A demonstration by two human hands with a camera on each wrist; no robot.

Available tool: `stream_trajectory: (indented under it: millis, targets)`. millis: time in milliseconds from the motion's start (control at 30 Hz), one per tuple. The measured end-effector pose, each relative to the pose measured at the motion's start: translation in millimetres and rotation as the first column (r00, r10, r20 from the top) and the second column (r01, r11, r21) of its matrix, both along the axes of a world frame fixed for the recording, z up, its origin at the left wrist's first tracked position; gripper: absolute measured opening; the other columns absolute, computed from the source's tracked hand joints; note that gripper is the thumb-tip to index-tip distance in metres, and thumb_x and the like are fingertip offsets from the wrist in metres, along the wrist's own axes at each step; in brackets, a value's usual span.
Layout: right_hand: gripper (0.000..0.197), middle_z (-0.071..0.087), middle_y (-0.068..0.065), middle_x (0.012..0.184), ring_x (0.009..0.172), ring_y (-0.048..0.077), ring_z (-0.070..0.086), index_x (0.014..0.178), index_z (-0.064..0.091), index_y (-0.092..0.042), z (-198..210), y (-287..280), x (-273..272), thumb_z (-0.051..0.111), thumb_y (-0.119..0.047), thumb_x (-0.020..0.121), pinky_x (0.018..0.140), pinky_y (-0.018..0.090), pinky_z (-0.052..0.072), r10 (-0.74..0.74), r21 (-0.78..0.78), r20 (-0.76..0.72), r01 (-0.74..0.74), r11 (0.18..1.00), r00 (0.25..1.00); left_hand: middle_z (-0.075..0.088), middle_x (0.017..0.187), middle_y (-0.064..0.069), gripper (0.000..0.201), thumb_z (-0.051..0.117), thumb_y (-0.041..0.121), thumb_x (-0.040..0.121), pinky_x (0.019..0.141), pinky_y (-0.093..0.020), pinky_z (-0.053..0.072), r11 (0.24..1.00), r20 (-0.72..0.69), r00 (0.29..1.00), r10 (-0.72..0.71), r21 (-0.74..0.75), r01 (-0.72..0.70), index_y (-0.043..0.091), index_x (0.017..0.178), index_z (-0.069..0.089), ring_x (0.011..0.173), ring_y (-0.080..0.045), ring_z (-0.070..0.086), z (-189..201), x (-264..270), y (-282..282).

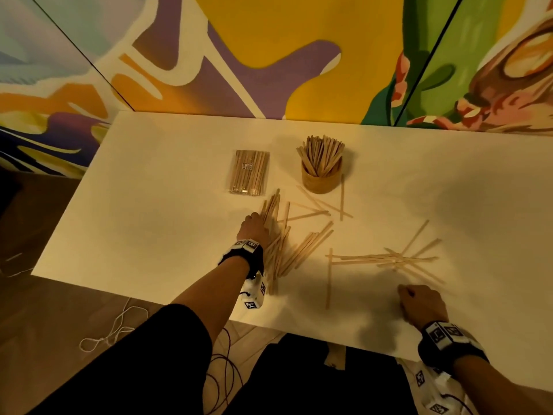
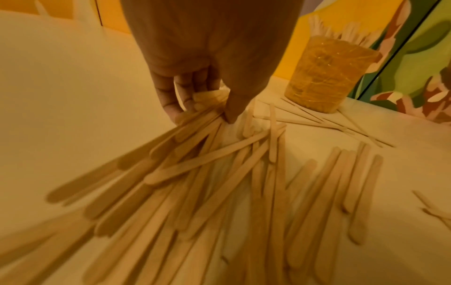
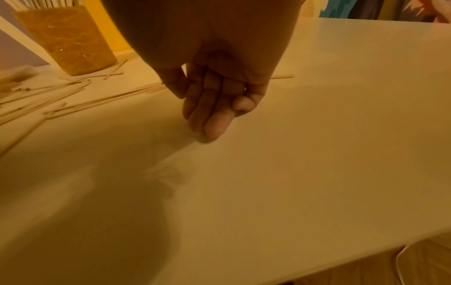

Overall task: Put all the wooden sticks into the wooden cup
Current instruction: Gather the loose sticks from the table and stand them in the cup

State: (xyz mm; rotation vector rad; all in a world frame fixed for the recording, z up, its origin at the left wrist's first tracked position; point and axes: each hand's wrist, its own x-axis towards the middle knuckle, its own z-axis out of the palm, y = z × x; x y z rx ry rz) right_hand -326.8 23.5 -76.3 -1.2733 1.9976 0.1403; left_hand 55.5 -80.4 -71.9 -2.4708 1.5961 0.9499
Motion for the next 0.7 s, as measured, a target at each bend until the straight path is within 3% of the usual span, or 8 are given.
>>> stream_trajectory:
  millis: [300,400,533,600,667,700]
  targets:
    - [0.046,0.070,0.013,0.078,0.075,0.031,0.065,0.071,0.066,-0.013,2,0,0,0.042,-0.041,0.097,0.077,0.040,0.054,-0.047,0.011,0.026,0.047,0.999,0.999,0.049,0.129,-0.017,0.035,0.034,0.017,0.100,0.090,-0.044,0.043,0.989,0.100,0.984,-0.145,0.051,0.140,0.005,0.132,0.043,0.117,-0.035,0.051,9,-3,-8]
    - [0.045,0.069,0.013,0.076,0.073,0.031,0.065,0.072,0.067,-0.012,3,0,1,0.043,-0.041,0.097,0.076,0.039,0.054,-0.061,0.020,0.037,0.060,0.998,0.997,0.051,0.126,-0.017,0.034,0.033,0.019,0.100,0.088,-0.044,0.043,0.987,0.098,0.982,-0.162,-0.001,0.163,0.004,0.129,0.043,0.115,-0.035,0.052,13,0,-11]
    - [0.044,0.069,0.013,0.077,0.073,0.031,0.065,0.069,0.066,-0.013,9,0,1,0.044,-0.039,0.098,0.076,0.038,0.054,-0.055,0.024,0.074,0.054,0.998,0.996,0.060,0.112,-0.021,0.029,0.032,0.022,0.102,0.073,-0.040,0.042,0.983,0.007,0.992,-0.128,-0.130,0.128,0.003,0.121,0.044,0.098,-0.039,0.059,20,9,-14]
    - [0.044,0.069,0.013,0.078,0.074,0.032,0.065,0.067,0.064,-0.015,14,0,2,0.044,-0.039,0.099,0.077,0.040,0.054,-0.058,0.040,0.115,0.054,0.998,0.992,0.064,0.102,-0.021,0.027,0.033,0.025,0.102,0.070,-0.042,0.048,0.983,-0.083,0.990,-0.110,-0.157,0.096,0.005,0.117,0.044,0.087,-0.040,0.062,23,15,-14]
    - [0.046,0.069,0.014,0.073,0.069,0.031,0.065,0.067,0.063,-0.013,20,-2,3,0.044,-0.038,0.099,0.074,0.039,0.054,-0.070,0.057,0.157,0.062,0.996,0.985,0.063,0.091,-0.016,0.020,0.035,0.025,0.102,0.068,-0.042,0.053,0.987,-0.298,0.954,-0.023,-0.158,-0.026,0.008,0.107,0.044,0.074,-0.035,0.061,32,18,-13]
    - [0.046,0.069,0.014,0.070,0.066,0.030,0.065,0.069,0.064,-0.009,24,-3,4,0.044,-0.037,0.100,0.070,0.038,0.054,-0.081,0.066,0.185,0.069,0.995,0.979,0.060,0.086,-0.012,0.015,0.035,0.021,0.102,0.062,-0.037,0.051,0.982,-0.435,0.898,0.058,-0.139,-0.130,0.009,0.102,0.045,0.067,-0.028,0.057,38,17,-12]
